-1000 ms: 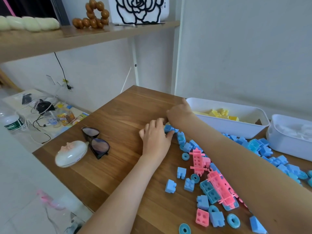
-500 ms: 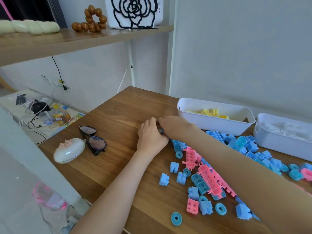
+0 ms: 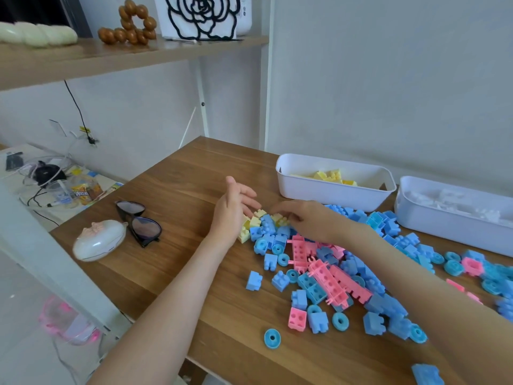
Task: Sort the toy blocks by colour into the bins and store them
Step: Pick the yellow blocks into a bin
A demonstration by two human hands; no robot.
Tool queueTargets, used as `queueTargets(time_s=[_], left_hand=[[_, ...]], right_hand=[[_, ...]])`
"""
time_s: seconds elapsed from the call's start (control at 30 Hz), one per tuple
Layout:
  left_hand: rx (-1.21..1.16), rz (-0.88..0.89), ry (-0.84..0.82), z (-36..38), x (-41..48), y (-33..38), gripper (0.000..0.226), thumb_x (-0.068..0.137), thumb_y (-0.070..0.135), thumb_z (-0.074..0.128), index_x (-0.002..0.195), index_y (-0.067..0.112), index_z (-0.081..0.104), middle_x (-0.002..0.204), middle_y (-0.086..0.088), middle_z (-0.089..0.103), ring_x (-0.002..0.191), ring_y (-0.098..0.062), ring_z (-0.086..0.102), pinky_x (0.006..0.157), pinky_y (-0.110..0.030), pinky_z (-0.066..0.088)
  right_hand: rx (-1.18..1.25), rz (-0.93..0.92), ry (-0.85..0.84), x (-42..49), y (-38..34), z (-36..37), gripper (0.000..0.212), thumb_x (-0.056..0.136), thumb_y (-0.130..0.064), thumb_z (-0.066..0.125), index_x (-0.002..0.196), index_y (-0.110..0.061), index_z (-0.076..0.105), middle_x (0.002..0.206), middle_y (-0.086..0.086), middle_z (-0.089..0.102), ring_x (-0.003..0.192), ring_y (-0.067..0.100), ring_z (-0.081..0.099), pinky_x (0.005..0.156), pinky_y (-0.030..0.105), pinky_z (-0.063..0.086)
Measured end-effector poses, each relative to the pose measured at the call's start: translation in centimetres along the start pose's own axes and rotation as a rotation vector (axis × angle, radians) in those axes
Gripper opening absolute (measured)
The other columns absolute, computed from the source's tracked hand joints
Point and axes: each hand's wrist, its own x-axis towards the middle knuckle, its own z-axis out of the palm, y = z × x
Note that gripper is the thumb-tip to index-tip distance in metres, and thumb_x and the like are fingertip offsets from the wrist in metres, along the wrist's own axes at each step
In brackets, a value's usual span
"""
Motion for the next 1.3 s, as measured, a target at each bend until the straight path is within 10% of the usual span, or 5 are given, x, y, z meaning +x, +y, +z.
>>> queueTargets(time_s=[0.93, 1.13, 1.3], left_hand=[[0.091, 0.029, -0.223, -0.3, -0.1, 0.4, 0.018, 0.096, 0.018, 0.048, 0.098, 0.020, 0.066, 0.092, 0.005, 0.071, 0.083, -0.011, 0.063, 0.072, -0.020, 0.046], [0.126, 0.017, -0.215, -0.1, -0.2, 0.5, 0.018, 0.097, 0.020, 0.048, 0.101, 0.019, 0.065, 0.093, 0.007, 0.070, 0.086, -0.010, 0.063, 0.072, -0.019, 0.046], [0.124, 0.012, -0.218, 0.1, -0.2, 0.5, 0.017, 0.096, 0.018, 0.050, 0.102, 0.019, 0.065, 0.093, 0.007, 0.070, 0.088, -0.007, 0.063, 0.075, -0.020, 0.046]], right_hand=[[-0.080, 0.056, 0.028, 0.6, -1.1, -0.1, 0.040, 0.092, -0.024, 0.054, 0.130, -0.022, 0.044, 0.124, 0.002, 0.052, 0.108, 0.020, 0.053, 0.089, 0.029, 0.045], [-0.124, 0.012, 0.206, 0.7, -1.2, 0.6, 0.021, 0.095, -0.021, 0.047, 0.114, -0.014, 0.053, 0.100, 0.002, 0.052, 0.092, 0.021, 0.056, 0.077, 0.032, 0.049], [-0.025, -0.082, 0.428, 0.6, -0.8, -1.2, 0.029, 0.096, -0.013, 0.045, 0.125, -0.012, 0.049, 0.119, 0.007, 0.053, 0.102, 0.024, 0.054, 0.082, 0.031, 0.044]])
